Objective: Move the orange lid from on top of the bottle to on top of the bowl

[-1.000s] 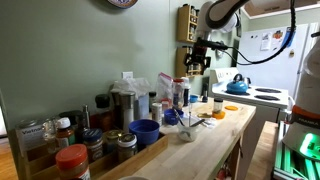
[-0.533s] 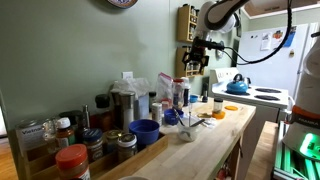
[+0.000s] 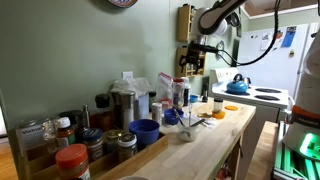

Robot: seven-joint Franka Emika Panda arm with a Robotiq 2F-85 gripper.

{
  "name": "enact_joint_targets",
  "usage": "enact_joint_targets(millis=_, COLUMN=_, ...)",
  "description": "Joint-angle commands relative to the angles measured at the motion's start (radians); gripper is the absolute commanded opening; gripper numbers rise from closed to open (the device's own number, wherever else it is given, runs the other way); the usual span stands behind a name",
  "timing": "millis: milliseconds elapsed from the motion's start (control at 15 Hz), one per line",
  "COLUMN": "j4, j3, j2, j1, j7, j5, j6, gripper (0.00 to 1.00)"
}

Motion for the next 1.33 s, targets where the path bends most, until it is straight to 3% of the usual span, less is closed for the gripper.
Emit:
enact_joint_targets(millis=0, j4=0.002, j3=-0.023, j2=0.0, j1=0.022, j7=0.002, j5=-0.005, j6=-0.003, gripper=1.0)
enact_joint_targets(millis=333, j4=0.046, j3=-0.033, j2=0.076, j1=0.018, j7=-0.01, j5=-0.014, j6=-0.027, gripper=1.0)
enact_joint_targets(millis=733, j4=0.143, j3=-0.066, j2=0.178, j1=0.036, j7=-0.019, j5=0.02, j6=-0.016, gripper=0.82)
enact_joint_targets(millis=800, j4=0.157, j3=-0.072, j2=0.188, j1=0.039, j7=-0.016, j5=0.017, j6=-0.018, gripper=0.76)
enact_joint_targets(millis=867, j4=0.168, j3=-0.077, j2=0.197, j1=0.043, j7=-0.017, j5=0.021, j6=-0.02, gripper=0.57)
enact_joint_targets(millis=1000, j4=0.184, j3=-0.086, j2=0.207, j1=0.049, j7=-0.016, j5=0.024, j6=-0.022, gripper=0.49)
enact_joint_targets(millis=1267, j4=0.193, j3=-0.095, j2=0.206, j1=0.059, j7=-0.015, j5=0.017, j6=-0.064, gripper=0.17)
